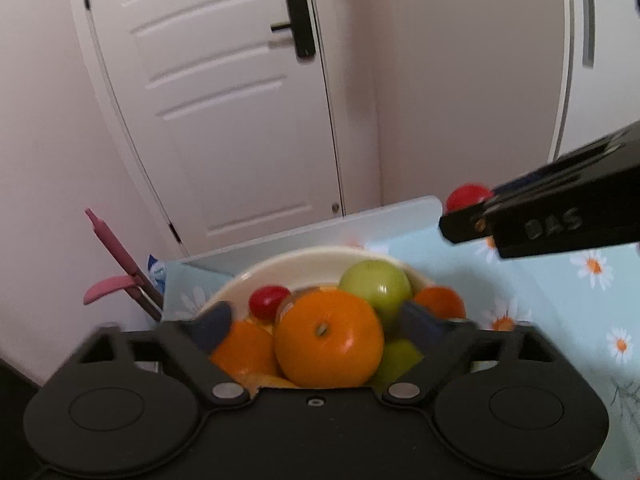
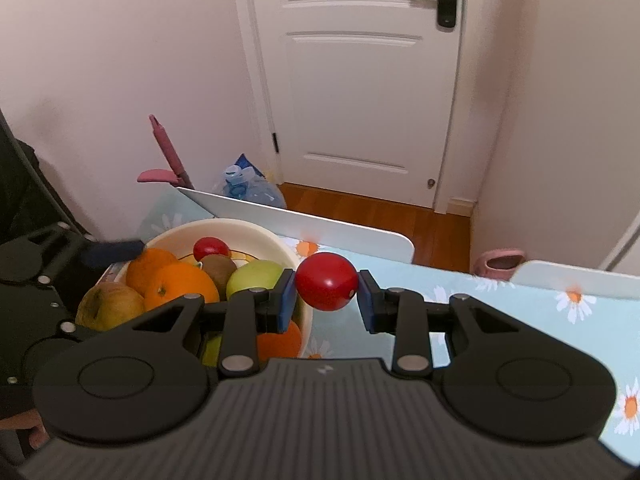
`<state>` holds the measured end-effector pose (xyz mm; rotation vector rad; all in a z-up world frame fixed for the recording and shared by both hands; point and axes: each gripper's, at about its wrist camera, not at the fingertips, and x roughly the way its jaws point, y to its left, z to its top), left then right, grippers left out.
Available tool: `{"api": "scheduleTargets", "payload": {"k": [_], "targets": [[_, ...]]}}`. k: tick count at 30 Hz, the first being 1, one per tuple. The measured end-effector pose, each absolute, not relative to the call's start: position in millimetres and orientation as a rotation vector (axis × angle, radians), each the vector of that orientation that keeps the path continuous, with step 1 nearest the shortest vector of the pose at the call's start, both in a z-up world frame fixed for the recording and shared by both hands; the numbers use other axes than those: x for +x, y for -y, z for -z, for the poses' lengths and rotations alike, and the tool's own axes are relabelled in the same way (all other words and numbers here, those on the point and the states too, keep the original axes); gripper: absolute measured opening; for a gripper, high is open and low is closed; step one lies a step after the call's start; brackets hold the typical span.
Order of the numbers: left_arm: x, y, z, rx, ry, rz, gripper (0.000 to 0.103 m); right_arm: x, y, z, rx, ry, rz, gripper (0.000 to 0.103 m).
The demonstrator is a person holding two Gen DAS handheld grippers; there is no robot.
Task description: Organize fruits
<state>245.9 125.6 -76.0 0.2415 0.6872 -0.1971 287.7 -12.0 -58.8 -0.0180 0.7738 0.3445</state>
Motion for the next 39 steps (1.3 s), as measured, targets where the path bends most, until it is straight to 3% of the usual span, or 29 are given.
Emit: {"api": "scheduleTargets", "payload": {"k": [14, 29, 31, 33, 36, 39], "targets": [[221, -140, 46, 0.125, -0.668, 0.027, 0.097, 330, -10, 54, -0.099, -0.765, -0.547, 0.048], [207, -151, 47, 0.054, -0.69, -0.074, 0.097, 357, -47, 84, -0.139, -0.827, -0.668, 0.049], [205, -151, 48, 0.055, -0.693, -0.078, 0.097, 357, -47, 85, -0.128, -0.823, -0.671, 0.056], [203, -151, 49, 0.055, -0.694, -0.081, 0.097, 355, -46, 84, -0.112, -0.812, -0.677, 0.077], [201, -151, 48, 0.055, -0.697, -0.082, 0.097, 348, -41, 78, -0.095, -0.785, -0.676, 0.091], [197, -151, 45, 0.052, -0.694, -0.079, 0.097, 340, -36, 72, -0.087, -0.775, -0.66, 0.092]]}}
